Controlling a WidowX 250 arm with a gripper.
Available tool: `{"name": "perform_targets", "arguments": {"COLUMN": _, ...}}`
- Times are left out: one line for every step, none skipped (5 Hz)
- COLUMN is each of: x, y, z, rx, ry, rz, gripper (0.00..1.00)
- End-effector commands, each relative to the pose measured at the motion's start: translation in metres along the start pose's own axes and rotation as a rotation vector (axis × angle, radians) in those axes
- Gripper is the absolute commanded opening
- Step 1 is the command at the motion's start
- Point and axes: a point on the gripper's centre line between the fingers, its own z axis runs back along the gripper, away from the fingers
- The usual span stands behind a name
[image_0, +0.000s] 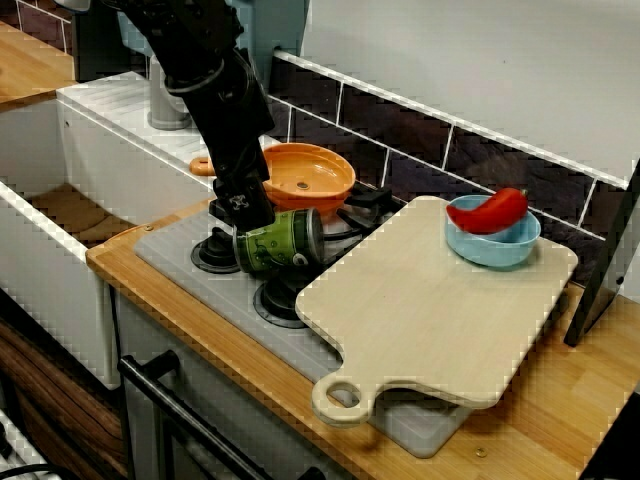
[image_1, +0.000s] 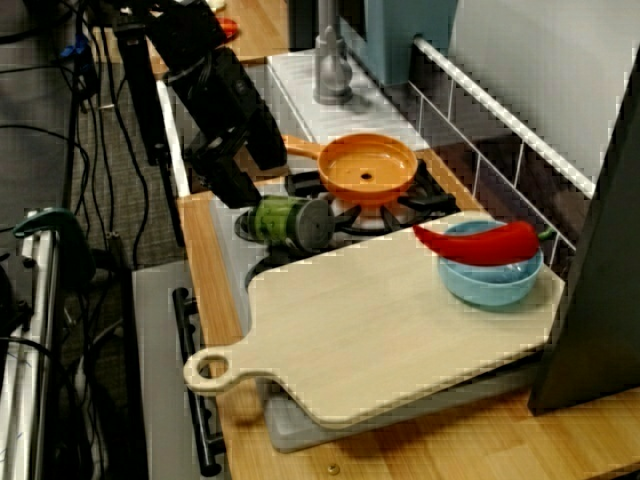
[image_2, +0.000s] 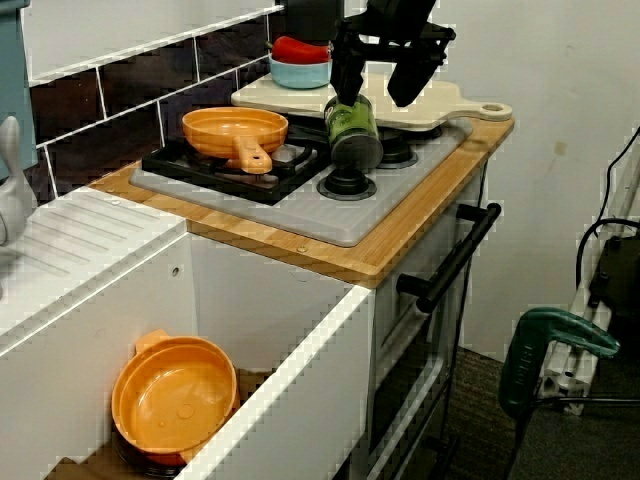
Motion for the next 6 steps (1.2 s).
{"name": "perform_targets", "arguments": {"x": 0.007, "y": 0.014, "z": 0.006, "rx": 0.037, "ry": -0.051, "rz": 0.012, "gripper": 1.0}}
{"name": "perform_targets", "arguments": {"x": 0.009, "y": 0.016, "z": 0.003, "rx": 0.034, "ry": -0.05, "rz": 0.013, "gripper": 1.0}}
{"name": "perform_targets", "arguments": {"x": 0.009, "y": 0.016, "z": -0.001, "rx": 0.027, "ry": -0.046, "rz": 0.009, "gripper": 1.0}}
{"name": "perform_targets", "arguments": {"x": 0.005, "y": 0.009, "z": -0.004, "rx": 0.021, "ry": -0.048, "rz": 0.005, "gripper": 1.0}}
{"name": "perform_targets", "arguments": {"x": 0.003, "y": 0.004, "z": -0.013, "rx": 0.029, "ry": -0.033, "rz": 0.013, "gripper": 1.0}}
{"name": "perform_targets", "arguments": {"x": 0.005, "y": 0.005, "z": -0.02, "rx": 0.033, "ry": -0.021, "rz": 0.028, "gripper": 1.0}}
